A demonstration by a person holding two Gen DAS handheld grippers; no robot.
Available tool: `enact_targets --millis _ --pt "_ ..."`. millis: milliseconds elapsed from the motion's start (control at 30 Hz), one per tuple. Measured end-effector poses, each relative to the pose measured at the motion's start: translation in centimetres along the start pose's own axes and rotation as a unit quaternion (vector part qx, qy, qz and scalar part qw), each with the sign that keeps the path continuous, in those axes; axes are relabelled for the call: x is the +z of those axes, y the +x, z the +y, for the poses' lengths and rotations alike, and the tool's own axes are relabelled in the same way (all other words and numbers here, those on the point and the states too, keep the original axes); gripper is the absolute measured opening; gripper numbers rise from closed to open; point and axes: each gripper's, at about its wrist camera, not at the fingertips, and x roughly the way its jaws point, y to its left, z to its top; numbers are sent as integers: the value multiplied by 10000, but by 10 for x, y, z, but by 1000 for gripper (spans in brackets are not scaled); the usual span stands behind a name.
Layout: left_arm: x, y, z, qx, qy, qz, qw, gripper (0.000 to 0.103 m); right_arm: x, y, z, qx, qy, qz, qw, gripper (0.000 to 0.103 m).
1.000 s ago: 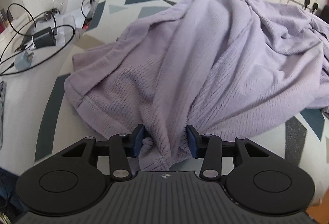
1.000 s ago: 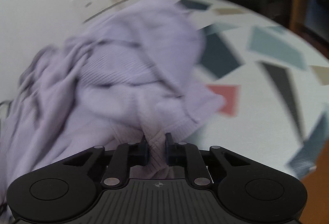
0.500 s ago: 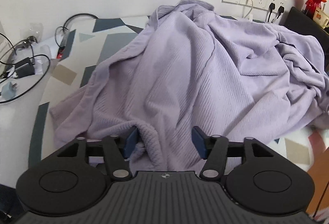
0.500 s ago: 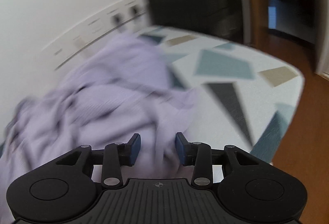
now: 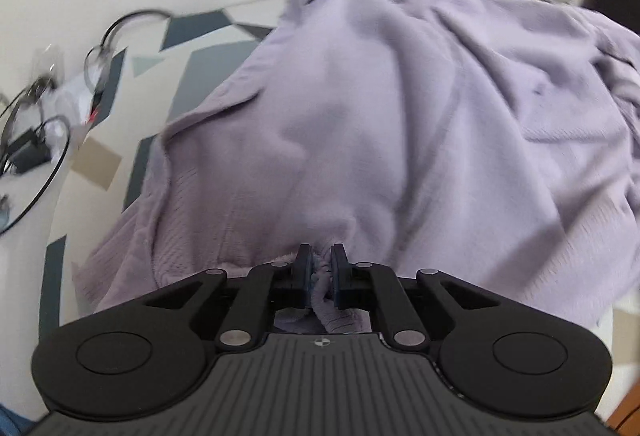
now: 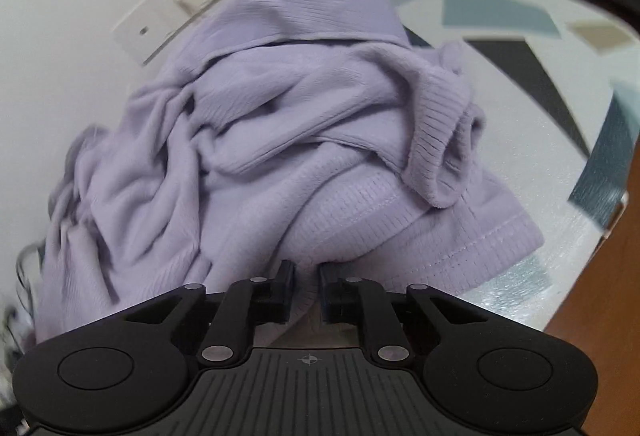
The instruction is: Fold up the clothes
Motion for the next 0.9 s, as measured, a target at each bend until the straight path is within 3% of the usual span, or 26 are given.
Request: enact_targets --millis 67,133,300,433,633,733,800,867,900 --pt "4 3 14 -171 -579 302 9977 10 3 -5 -9 251 380 93 9989 8" --pt "5 2 20 -329 -950 507 9936 9 5 -24 -11 507 361 -35 9981 7" --pt "-7 -6 9 -342 -592 531 9962 9 2 -79 -26 904 530 -271 9941 4" --pt "-15 -10 5 -378 -565 557 9961 9 -10 -110 -40 735 419 -353 9958 4" --pt "-17 -13 13 -392 -969 560 9929 13 -58 -95 -61 183 765 314 9964 4" --pt "-18 -15 15 -517 -1096 520 9913 25 -53 -99 -47 -27 614 421 9972 8" --pt "-17 -20 14 -691 -1178 483 9895 52 -41 -105 -35 -224 479 550 9971 17" --pt "-14 -29 12 -879 -1278 368 9872 65 -25 -119 -24 -289 315 383 9984 22" --pt "-11 -35 12 -973 -1317 278 9861 66 -14 -127 -17 -274 199 252 9991 23"
